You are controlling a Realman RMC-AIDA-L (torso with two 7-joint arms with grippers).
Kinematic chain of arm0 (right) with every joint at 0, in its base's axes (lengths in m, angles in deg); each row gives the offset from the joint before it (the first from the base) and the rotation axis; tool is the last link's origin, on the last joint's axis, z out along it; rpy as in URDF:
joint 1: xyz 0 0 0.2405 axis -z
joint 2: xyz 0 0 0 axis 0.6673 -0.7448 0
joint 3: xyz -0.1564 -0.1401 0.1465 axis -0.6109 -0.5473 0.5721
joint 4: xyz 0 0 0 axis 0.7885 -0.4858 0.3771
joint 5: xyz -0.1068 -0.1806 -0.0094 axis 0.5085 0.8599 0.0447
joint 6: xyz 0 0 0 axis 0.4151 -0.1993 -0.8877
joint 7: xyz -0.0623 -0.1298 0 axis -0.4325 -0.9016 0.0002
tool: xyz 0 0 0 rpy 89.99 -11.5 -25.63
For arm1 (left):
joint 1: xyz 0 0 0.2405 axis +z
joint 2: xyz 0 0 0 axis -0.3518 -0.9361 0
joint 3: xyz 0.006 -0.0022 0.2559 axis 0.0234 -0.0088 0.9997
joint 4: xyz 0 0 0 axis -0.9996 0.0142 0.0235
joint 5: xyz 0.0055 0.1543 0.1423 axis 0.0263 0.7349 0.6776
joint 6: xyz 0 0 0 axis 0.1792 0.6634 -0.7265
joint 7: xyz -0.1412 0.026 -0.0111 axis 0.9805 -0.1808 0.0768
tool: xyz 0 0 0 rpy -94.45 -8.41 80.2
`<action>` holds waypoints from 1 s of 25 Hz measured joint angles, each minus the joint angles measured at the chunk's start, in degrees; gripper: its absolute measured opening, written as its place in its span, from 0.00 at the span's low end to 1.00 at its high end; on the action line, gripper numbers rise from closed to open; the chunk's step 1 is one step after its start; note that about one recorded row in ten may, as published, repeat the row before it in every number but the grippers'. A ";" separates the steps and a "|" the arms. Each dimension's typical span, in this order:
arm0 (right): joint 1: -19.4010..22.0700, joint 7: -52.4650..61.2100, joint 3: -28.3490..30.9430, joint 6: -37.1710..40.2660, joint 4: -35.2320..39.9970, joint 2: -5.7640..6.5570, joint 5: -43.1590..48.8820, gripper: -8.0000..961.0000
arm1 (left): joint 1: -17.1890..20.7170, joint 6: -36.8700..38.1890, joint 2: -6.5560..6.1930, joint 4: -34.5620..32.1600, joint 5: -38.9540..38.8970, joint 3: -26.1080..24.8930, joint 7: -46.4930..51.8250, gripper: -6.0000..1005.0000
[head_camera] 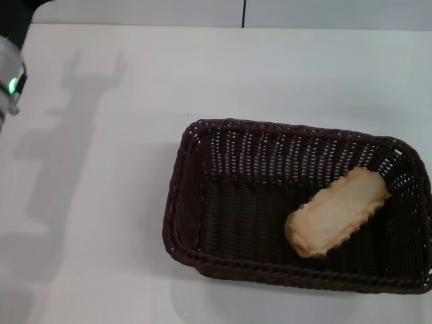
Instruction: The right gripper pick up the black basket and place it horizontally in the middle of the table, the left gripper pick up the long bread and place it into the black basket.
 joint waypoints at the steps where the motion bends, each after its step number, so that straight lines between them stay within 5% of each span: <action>1: 0.16 0.03 0.00 -0.19 0.03 0.00 -0.13 0.36 | 0.04 4.03 -0.42 -3.26 3.63 -0.34 6.16 0.84; 5: 0.73 0.05 0.01 -0.84 0.12 0.00 -1.10 0.36 | -1.21 15.85 -1.21 -13.67 11.55 -2.60 20.77 0.84; 10: 1.38 0.37 0.01 -1.56 0.35 0.00 -1.18 0.36 | -2.10 20.08 -1.13 -21.28 16.20 -6.02 27.17 0.84; 25: 2.62 0.80 -2.23 -3.00 0.42 0.05 -1.17 0.36 | 1.01 23.69 -0.47 -23.43 16.36 -6.23 27.82 0.84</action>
